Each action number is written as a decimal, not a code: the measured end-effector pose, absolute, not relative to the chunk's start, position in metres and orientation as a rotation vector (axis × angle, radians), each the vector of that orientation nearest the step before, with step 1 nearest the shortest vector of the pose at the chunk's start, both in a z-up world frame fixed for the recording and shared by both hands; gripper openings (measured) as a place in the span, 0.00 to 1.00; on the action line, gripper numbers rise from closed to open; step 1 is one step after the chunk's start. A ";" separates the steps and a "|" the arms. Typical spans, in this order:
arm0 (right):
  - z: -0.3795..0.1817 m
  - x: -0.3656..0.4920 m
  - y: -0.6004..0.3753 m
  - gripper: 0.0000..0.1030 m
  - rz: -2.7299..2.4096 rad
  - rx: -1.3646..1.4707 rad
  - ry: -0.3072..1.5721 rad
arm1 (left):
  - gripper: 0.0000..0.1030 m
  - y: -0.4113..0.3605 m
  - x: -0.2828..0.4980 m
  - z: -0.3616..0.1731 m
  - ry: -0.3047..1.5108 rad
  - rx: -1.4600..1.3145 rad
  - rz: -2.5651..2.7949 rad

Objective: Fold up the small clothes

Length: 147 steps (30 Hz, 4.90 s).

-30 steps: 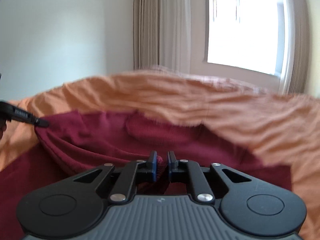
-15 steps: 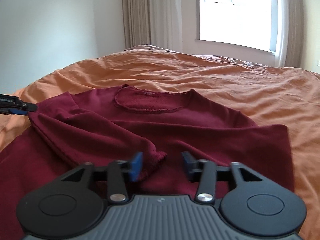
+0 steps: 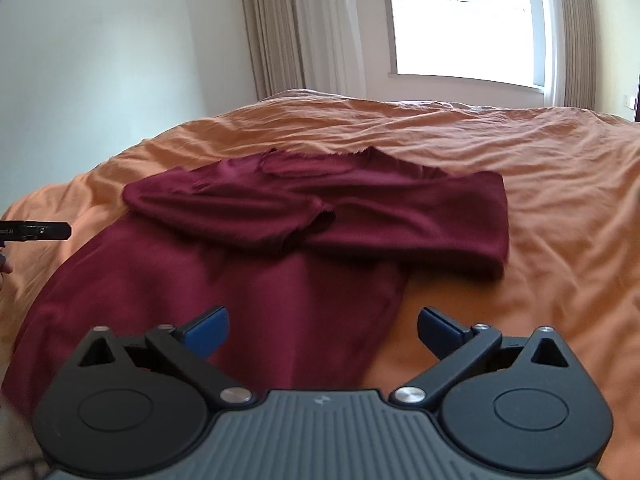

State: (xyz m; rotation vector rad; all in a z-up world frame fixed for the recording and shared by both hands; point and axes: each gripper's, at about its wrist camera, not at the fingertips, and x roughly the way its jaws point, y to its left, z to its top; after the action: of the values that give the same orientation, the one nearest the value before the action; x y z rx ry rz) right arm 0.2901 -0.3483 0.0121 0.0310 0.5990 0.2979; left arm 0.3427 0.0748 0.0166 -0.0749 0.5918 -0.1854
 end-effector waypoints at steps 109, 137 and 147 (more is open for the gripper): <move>0.001 0.097 -0.252 0.12 0.407 -0.229 0.346 | 0.34 -0.028 0.140 -0.071 0.191 0.597 -0.228; -0.088 0.062 -0.209 0.20 0.121 -0.778 0.243 | 0.05 0.000 0.138 0.001 0.210 0.503 -0.221; -0.056 0.025 -0.239 0.05 0.020 -0.612 0.111 | 0.03 0.000 0.109 -0.006 0.225 0.481 -0.203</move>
State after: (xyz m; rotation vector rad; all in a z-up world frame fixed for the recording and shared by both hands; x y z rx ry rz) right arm 0.0255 -0.2392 -0.0556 -0.6115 0.1108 0.0198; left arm 0.1092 -0.0002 -0.0058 0.4811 0.2246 -0.2032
